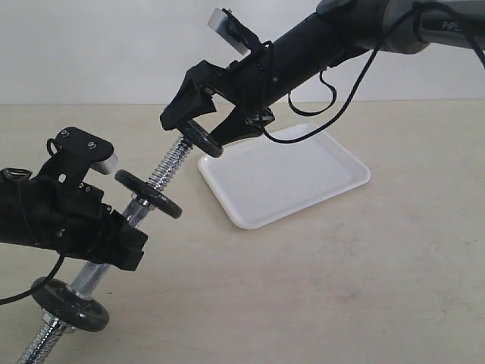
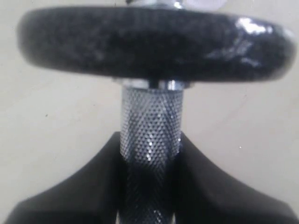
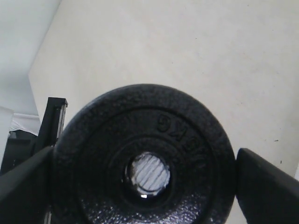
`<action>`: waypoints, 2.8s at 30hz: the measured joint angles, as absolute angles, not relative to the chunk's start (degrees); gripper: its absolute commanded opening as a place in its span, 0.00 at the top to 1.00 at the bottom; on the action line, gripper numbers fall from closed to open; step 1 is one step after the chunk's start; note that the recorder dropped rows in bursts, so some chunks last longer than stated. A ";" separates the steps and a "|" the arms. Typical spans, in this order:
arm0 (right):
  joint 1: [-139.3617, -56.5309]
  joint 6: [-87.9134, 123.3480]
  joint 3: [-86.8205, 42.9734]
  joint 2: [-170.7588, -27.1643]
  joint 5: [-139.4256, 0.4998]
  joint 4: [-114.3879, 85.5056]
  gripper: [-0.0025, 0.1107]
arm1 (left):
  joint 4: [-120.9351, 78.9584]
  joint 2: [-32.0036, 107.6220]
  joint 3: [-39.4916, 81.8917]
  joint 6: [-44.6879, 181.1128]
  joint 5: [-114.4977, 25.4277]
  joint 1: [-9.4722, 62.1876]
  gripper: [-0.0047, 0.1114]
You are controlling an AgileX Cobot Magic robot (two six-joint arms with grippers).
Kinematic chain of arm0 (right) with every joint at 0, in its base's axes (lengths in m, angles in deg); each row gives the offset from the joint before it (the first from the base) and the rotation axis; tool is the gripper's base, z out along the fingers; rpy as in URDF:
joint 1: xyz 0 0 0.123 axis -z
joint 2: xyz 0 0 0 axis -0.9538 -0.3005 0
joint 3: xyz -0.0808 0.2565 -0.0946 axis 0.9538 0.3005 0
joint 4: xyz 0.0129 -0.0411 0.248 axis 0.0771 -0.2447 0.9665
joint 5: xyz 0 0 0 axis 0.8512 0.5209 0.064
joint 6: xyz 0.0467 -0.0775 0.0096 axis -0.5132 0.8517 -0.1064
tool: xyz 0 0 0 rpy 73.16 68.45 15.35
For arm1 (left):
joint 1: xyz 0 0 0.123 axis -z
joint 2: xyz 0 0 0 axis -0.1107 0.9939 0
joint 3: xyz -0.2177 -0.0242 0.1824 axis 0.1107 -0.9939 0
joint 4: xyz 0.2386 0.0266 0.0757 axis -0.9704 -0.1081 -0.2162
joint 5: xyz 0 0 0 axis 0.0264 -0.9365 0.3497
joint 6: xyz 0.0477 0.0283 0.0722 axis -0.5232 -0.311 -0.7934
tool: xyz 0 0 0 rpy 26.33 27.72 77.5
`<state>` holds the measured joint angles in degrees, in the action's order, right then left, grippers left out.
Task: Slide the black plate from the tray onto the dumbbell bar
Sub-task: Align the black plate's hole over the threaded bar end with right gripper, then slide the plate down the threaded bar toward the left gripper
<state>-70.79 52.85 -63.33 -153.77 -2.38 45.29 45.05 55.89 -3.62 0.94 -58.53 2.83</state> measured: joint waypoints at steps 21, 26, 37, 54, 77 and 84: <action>-70.79 49.76 -63.68 -153.77 -1.77 44.04 0.98 | 45.36 55.81 -3.62 -0.42 -58.53 2.93 0.93; -70.89 49.20 -63.68 -153.77 -1.77 43.93 0.98 | 45.36 55.81 -3.62 -0.56 -58.53 2.93 0.93; -71.39 48.87 -63.68 -153.77 -2.39 43.11 0.98 | 45.36 55.81 -3.62 -0.56 -58.32 2.93 0.93; -71.49 48.87 -63.77 -153.77 -2.47 43.00 0.98 | 45.50 55.81 -3.62 -1.89 -58.22 2.93 0.93; -71.49 49.01 -63.77 -153.77 -1.67 42.51 0.98 | 43.10 55.81 -3.72 -5.11 -55.95 2.83 0.93; -71.09 49.01 -63.77 -153.77 -1.21 43.24 0.98 | 43.05 55.81 -3.72 -5.29 -55.83 2.83 0.93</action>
<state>-71.09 49.01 -63.77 -153.77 -1.21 43.24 43.05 55.81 -3.72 -5.29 -55.83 2.83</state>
